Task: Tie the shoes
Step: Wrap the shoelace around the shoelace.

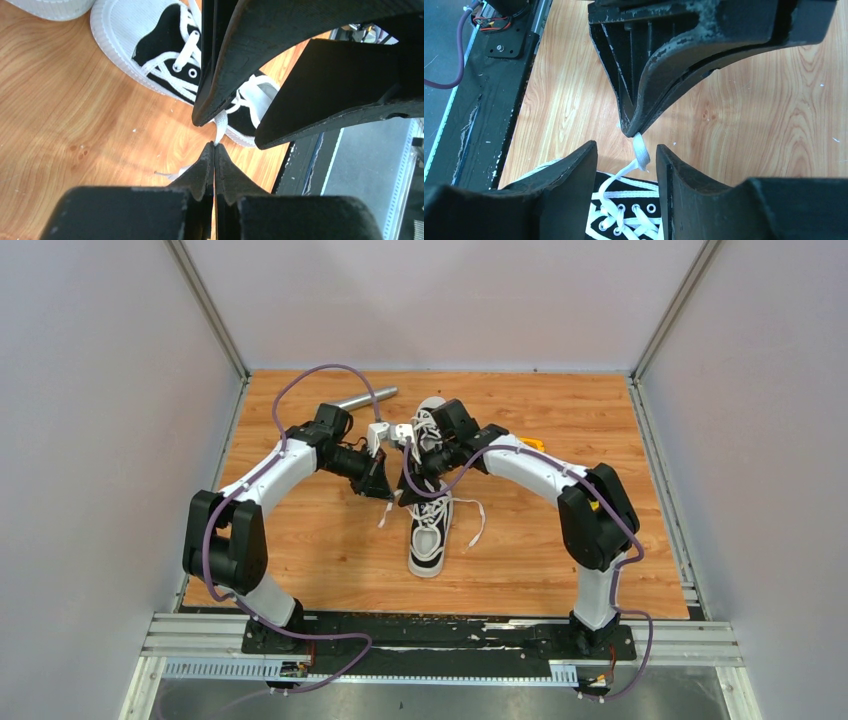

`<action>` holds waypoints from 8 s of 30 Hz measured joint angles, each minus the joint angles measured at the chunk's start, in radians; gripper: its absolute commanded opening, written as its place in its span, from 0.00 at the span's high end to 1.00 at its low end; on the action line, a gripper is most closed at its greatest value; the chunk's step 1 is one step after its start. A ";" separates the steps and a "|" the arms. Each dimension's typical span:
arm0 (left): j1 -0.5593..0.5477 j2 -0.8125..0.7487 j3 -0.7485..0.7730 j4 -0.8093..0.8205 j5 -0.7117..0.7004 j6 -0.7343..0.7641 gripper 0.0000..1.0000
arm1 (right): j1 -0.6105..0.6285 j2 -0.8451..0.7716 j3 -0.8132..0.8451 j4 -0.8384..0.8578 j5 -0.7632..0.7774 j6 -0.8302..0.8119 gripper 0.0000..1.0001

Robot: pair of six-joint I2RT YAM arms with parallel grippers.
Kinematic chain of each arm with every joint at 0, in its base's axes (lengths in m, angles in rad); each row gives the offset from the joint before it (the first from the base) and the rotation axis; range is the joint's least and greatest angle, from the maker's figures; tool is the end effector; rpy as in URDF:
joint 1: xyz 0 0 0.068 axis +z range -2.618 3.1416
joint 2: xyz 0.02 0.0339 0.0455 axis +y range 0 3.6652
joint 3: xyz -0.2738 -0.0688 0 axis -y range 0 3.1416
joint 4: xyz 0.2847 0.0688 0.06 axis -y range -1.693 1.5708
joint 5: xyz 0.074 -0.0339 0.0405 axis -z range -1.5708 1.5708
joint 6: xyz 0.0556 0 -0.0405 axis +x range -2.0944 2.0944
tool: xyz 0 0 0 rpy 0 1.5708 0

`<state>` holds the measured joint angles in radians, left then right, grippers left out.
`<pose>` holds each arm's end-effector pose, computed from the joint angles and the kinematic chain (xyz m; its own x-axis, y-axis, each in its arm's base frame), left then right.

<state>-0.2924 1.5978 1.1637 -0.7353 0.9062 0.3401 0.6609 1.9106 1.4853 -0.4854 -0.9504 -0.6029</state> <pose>0.3256 -0.1437 0.2222 -0.6734 0.4176 -0.6100 0.7393 0.3847 -0.5528 0.3358 0.3184 0.2248 -0.0880 -0.4860 -0.8695 -0.9720 -0.1492 0.1817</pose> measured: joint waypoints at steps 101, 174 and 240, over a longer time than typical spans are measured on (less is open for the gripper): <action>-0.283 -0.174 -0.597 1.281 -0.529 -0.444 0.43 | -0.161 -0.138 -0.180 0.244 -0.031 0.520 1.00; -0.225 0.048 -0.480 1.229 -0.121 -0.451 0.98 | -0.412 -0.156 -0.197 -0.023 0.166 0.430 0.49; -0.195 0.121 -0.266 0.881 0.075 -0.338 1.00 | -0.183 -0.251 -0.002 -0.282 0.198 0.420 1.00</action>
<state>-0.4877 1.7187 0.8982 0.1459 0.9810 0.0021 0.4774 1.6592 1.4834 -0.7670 -0.7521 -0.1829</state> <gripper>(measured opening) 0.050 0.009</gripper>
